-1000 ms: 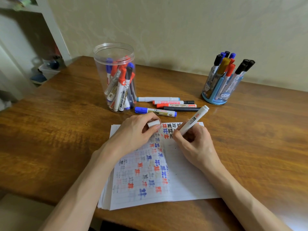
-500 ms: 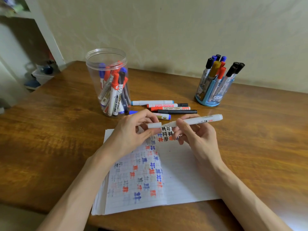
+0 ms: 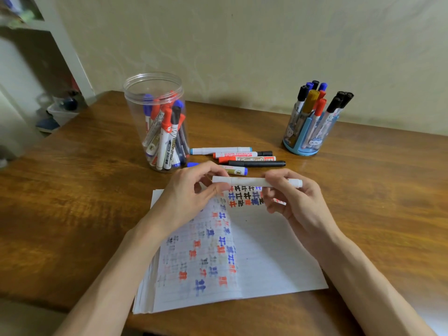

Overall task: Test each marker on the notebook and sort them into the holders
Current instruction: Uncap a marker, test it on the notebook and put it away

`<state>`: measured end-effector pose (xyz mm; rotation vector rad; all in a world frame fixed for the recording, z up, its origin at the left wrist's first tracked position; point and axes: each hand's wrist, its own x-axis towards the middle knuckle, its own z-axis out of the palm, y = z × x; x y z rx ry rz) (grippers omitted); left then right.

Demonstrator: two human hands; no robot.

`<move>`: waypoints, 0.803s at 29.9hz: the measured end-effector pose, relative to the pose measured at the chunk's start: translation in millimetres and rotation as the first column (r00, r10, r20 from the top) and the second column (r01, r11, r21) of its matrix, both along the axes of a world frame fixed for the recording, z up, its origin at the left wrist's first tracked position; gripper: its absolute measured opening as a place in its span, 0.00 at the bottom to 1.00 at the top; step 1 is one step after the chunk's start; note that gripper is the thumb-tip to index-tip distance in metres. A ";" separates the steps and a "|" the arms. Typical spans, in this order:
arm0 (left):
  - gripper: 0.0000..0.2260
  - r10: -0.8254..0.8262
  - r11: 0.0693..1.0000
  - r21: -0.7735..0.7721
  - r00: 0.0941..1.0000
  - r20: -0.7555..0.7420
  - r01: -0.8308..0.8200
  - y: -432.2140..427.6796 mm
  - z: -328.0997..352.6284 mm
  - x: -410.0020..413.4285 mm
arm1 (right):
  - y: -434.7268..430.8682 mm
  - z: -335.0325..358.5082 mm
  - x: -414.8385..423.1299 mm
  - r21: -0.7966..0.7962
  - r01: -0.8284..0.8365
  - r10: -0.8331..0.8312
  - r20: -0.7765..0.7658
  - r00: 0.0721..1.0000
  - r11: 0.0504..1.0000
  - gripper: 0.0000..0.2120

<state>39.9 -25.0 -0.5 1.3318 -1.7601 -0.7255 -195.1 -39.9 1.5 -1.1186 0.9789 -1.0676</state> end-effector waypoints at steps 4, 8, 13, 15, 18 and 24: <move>0.11 0.063 0.998 -0.033 0.997 0.049 -0.061 1.2 -2.2 -0.4 | -2.2 -3.9 -12.7 -0.200 -0.073 0.019 -0.261 0.965 0.977 0.09; 0.12 0.097 0.993 -0.082 0.990 0.102 -0.089 2.7 -5.8 -2.0 | -1.1 -9.3 -13.8 -0.298 -0.111 -0.011 -0.379 0.925 0.948 0.08; 0.12 0.118 0.986 -0.130 0.985 0.127 -0.101 0.7 -9.9 -1.3 | 1.0 -15.7 -8.5 -0.287 -0.094 -0.002 -0.317 0.948 0.953 0.06; 0.10 0.103 0.989 -0.116 0.989 0.105 -0.090 0.9 -8.2 -2.7 | -0.3 -15.7 -9.5 -0.288 -0.095 0.001 -0.310 0.951 0.953 0.06; 0.08 0.041 0.998 -0.054 0.998 -0.037 -0.043 1.5 0.5 -2.1 | -3.3 -12.9 -9.4 -0.278 -0.147 0.057 -0.306 0.950 0.949 0.06; 0.09 -0.024 0.998 -0.063 0.928 -0.371 0.000 15.5 18.5 2.5 | 0.2 -4.9 10.1 -0.330 -0.400 0.225 -0.458 0.860 0.855 0.13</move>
